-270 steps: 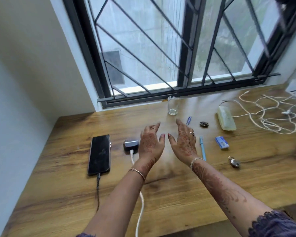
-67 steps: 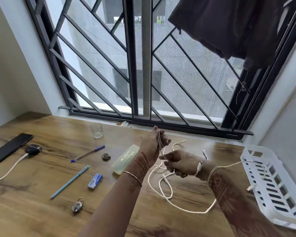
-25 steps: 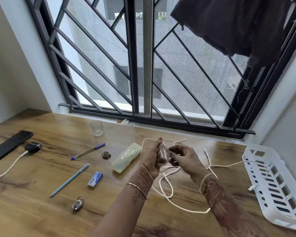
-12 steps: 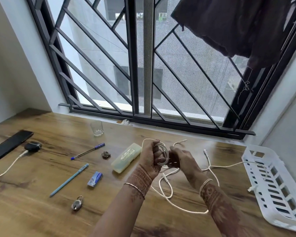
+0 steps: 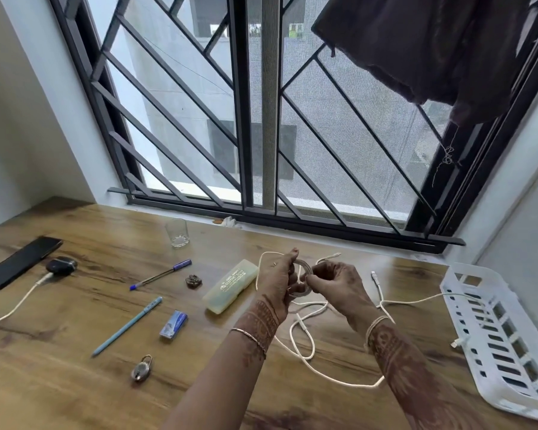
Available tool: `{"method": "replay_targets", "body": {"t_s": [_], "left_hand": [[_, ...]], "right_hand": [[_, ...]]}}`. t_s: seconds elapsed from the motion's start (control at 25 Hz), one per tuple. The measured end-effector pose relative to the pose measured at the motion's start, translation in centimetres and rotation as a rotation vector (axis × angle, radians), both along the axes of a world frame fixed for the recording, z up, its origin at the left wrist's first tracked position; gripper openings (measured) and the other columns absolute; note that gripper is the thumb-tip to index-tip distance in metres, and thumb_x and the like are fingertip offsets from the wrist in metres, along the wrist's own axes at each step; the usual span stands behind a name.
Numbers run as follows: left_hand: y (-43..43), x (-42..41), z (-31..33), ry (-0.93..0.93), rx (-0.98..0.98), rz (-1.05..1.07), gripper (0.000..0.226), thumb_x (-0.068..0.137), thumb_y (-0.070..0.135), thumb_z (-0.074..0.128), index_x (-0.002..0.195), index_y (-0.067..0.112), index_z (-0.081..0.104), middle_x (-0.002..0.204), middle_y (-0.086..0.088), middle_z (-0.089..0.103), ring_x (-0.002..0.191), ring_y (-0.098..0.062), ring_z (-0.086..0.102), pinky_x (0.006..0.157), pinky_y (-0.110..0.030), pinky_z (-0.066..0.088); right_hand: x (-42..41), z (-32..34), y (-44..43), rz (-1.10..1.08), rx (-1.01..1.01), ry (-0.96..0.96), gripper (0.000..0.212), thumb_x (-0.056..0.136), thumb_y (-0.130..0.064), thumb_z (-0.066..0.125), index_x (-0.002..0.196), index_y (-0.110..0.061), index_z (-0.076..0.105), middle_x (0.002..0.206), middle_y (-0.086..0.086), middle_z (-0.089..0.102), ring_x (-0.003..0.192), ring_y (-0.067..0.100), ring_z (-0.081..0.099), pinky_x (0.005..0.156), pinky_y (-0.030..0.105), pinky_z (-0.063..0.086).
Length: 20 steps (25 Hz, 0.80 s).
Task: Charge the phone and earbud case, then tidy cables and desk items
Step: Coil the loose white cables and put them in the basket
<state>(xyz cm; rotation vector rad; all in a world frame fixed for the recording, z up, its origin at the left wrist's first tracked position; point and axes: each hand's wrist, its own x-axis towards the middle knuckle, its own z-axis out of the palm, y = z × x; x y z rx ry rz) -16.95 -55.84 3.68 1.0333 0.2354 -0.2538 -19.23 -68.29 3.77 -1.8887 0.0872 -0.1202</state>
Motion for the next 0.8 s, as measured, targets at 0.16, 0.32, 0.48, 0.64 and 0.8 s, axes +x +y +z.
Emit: {"method": "replay_targets", "body": {"t_s": [0.16,0.32,0.48,0.64,0.8], "left_hand": [[0.3,0.5,-0.6,-0.007,0.159,0.007,0.031,0.081,0.034,0.073,0.067,0.016,0.053,0.052,0.003,0.043,0.042,-0.008,0.042,0.041,-0.022,0.042],[-0.1,0.4,-0.7,-0.056,0.283,-0.006,0.038,0.083,0.042,0.068,0.059,0.019,0.051,0.054,0.002,0.046,0.046,-0.009,0.045,0.042,-0.019,0.04],[-0.3,0.1,-0.7,-0.027,0.27,-0.031,0.036,0.084,0.048,0.065,0.062,0.021,0.053,0.055,0.006,0.053,0.051,-0.008,0.051,0.05,-0.021,0.037],[-0.3,0.0,-0.7,0.016,0.307,-0.034,0.039,0.087,0.053,0.057,0.066,0.022,0.05,0.061,0.003,0.05,0.051,-0.009,0.043,0.049,-0.021,0.032],[-0.4,-0.4,-0.6,0.026,0.245,-0.034,0.035,0.092,0.05,0.051,0.072,0.022,0.052,0.057,0.008,0.046,0.048,-0.004,0.042,0.051,-0.021,0.032]], "right_hand": [[0.3,-0.2,-0.5,0.042,0.104,0.061,0.011,0.067,-0.011,0.074,0.078,-0.007,0.074,0.079,0.013,0.074,0.076,0.023,0.07,0.078,0.037,0.056],[0.0,0.0,-0.3,0.055,0.378,0.166,0.017,0.071,0.013,0.063,0.08,0.0,0.07,0.078,0.013,0.071,0.073,0.021,0.067,0.074,0.028,0.056],[0.0,0.0,-0.2,0.086,0.58,0.213,0.032,0.069,0.023,0.06,0.078,-0.008,0.061,0.075,0.01,0.067,0.071,0.022,0.064,0.072,0.028,0.054],[-0.3,-0.9,0.1,0.156,0.675,0.141,0.047,0.058,0.004,0.083,0.097,-0.009,0.058,0.08,0.014,0.071,0.074,0.025,0.065,0.08,0.036,0.052],[-0.4,-1.7,1.1,-0.002,0.56,-0.031,0.023,0.082,-0.005,0.068,0.104,-0.011,0.067,0.078,0.008,0.071,0.064,0.014,0.061,0.066,0.025,0.054]]}}
